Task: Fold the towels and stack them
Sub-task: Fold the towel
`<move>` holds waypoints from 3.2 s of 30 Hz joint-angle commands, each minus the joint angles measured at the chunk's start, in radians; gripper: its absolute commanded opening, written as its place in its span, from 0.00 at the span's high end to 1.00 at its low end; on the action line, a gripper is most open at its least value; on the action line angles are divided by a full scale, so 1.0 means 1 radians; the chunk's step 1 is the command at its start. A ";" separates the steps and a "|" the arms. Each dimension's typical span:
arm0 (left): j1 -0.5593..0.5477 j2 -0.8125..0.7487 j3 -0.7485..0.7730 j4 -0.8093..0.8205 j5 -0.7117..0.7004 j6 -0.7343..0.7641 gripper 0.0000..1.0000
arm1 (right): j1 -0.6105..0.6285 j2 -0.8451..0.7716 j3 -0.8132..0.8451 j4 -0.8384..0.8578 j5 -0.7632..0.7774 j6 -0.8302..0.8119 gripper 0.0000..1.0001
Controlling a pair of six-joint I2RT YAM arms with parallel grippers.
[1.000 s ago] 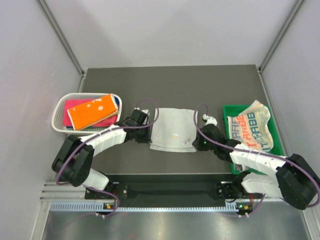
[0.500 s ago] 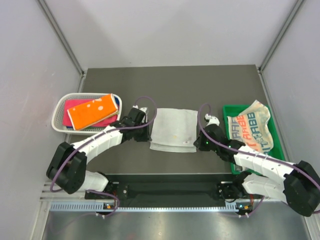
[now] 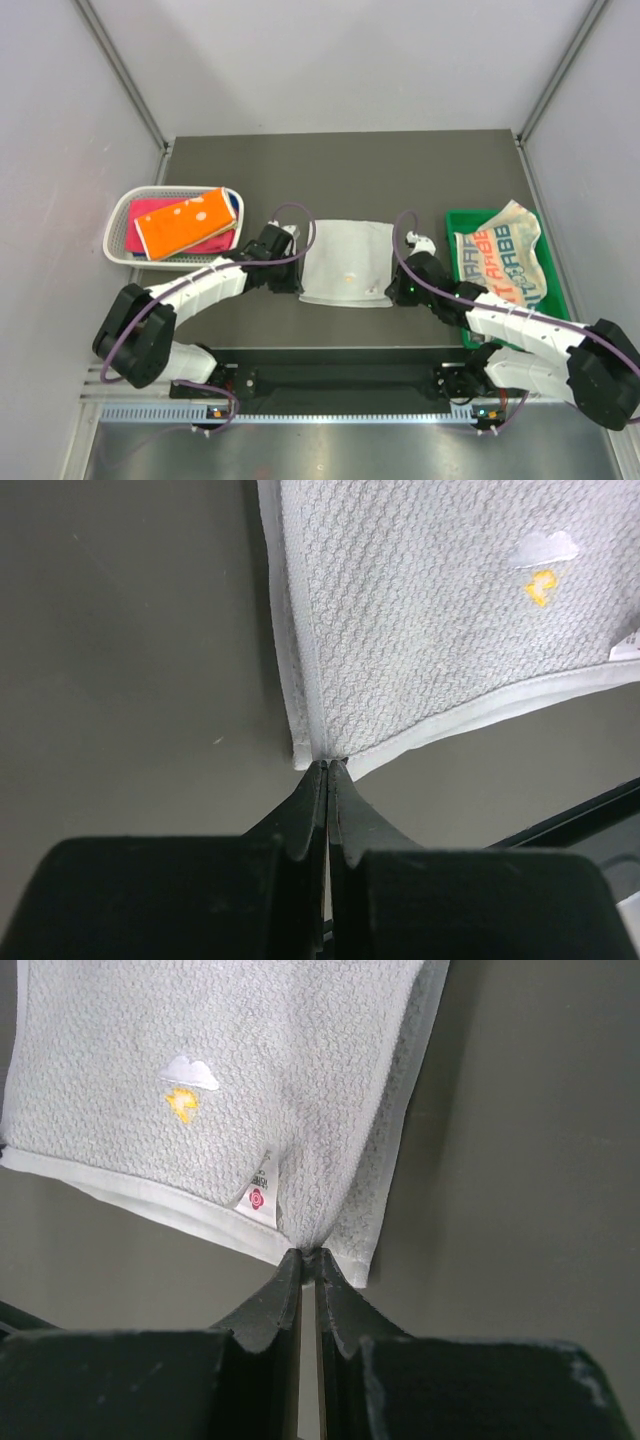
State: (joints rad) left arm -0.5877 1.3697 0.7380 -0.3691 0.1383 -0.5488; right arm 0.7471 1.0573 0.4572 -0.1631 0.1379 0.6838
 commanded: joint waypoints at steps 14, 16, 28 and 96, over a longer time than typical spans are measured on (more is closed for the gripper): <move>-0.009 0.014 -0.081 0.044 0.032 -0.016 1.00 | 0.026 0.030 -0.068 0.034 0.008 0.025 1.00; -0.008 0.012 -0.077 0.042 0.035 -0.013 1.00 | 0.028 0.040 -0.065 0.034 0.008 0.019 0.99; -0.008 -0.061 0.214 -0.174 -0.100 0.052 0.71 | -0.044 -0.008 0.141 -0.124 0.059 -0.104 0.62; 0.220 0.532 0.684 -0.007 -0.043 0.119 0.67 | -0.371 0.595 0.543 0.166 -0.070 -0.288 0.64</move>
State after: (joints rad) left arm -0.3676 1.9602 1.3914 -0.2874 0.1360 -0.4652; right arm 0.3382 1.6768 0.9833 0.0540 -0.0071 0.4431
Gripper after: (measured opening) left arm 0.329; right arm 0.352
